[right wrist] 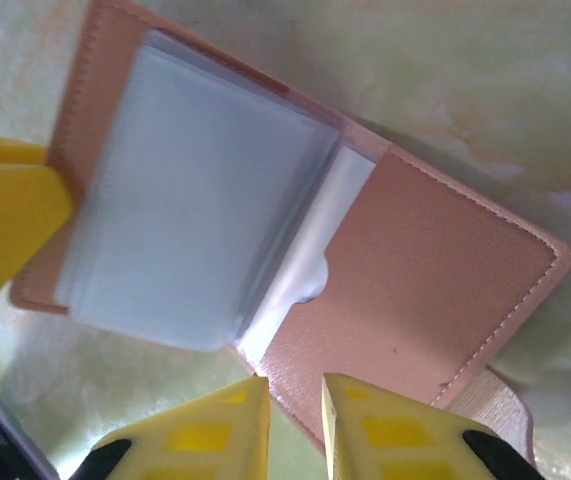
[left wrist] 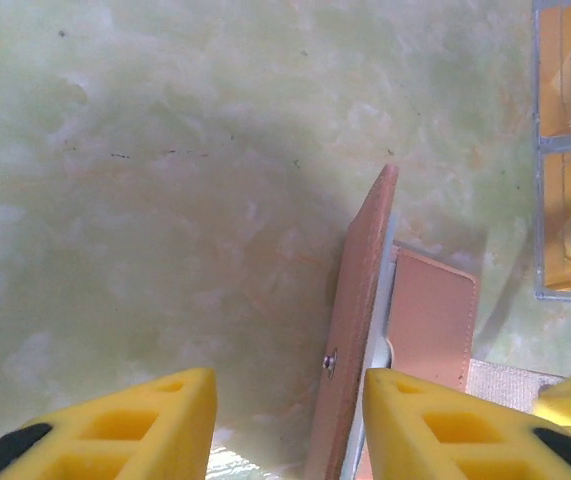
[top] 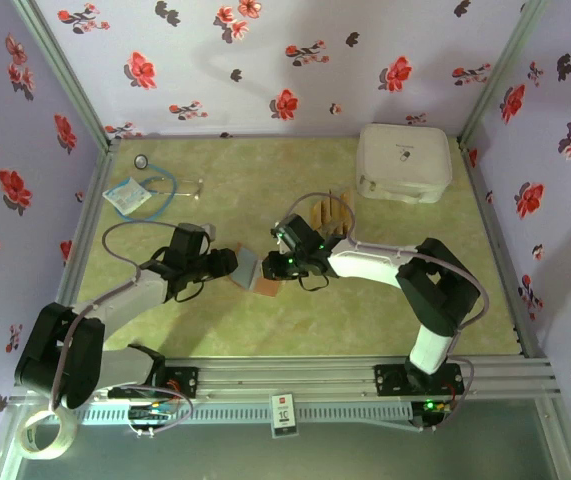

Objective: Put the credit cards into the card holder

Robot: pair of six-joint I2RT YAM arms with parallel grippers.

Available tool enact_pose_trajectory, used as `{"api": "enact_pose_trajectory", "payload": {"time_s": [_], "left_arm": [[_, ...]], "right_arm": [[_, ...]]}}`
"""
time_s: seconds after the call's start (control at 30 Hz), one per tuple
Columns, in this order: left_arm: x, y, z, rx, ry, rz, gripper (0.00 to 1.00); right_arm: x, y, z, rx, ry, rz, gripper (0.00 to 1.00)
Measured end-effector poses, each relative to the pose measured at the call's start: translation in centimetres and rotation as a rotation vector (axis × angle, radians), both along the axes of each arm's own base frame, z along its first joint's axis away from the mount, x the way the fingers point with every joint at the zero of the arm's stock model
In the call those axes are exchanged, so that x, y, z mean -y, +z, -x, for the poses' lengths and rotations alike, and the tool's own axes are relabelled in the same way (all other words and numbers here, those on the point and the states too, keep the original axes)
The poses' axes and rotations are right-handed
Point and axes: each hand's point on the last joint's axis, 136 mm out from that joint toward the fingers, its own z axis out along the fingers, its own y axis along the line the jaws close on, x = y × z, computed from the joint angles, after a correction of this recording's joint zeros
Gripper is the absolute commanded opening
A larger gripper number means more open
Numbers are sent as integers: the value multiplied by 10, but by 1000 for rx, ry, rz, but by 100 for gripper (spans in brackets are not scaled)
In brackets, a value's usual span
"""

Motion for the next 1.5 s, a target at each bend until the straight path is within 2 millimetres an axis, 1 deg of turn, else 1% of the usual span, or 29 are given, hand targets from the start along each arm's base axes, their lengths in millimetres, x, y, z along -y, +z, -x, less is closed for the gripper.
{"api": "enact_pose_trajectory", "payload": {"time_s": [0.2,0.33,0.53,0.63,0.73,0.93,1.07,1.27,1.5], "left_arm": [[2,3,-2,-1,3,18,32],[3,5,-5,5,6,30,27],[4,4,-7,4,9,40,17],[4,5,-8,4,10,41,11],[4,5,-8,5,9,45,0],[6,9,-7,7,0,61,0],[10,20,-5,24,-13,94,0],[16,34,-2,39,-19,145,0],[18,34,0,32,-21,156,0]], "right_arm": [[4,-16,3,-17,-10,13,15],[7,-21,5,-27,-17,17,14],[8,-25,6,-31,-18,21,12],[8,-27,6,-31,-19,21,11],[9,-31,6,-37,-22,26,11],[12,-39,4,-49,-30,40,11],[12,-40,2,-50,-29,38,11],[6,-39,-3,-42,-15,27,15],[9,-38,-8,-37,-12,26,16]]}}
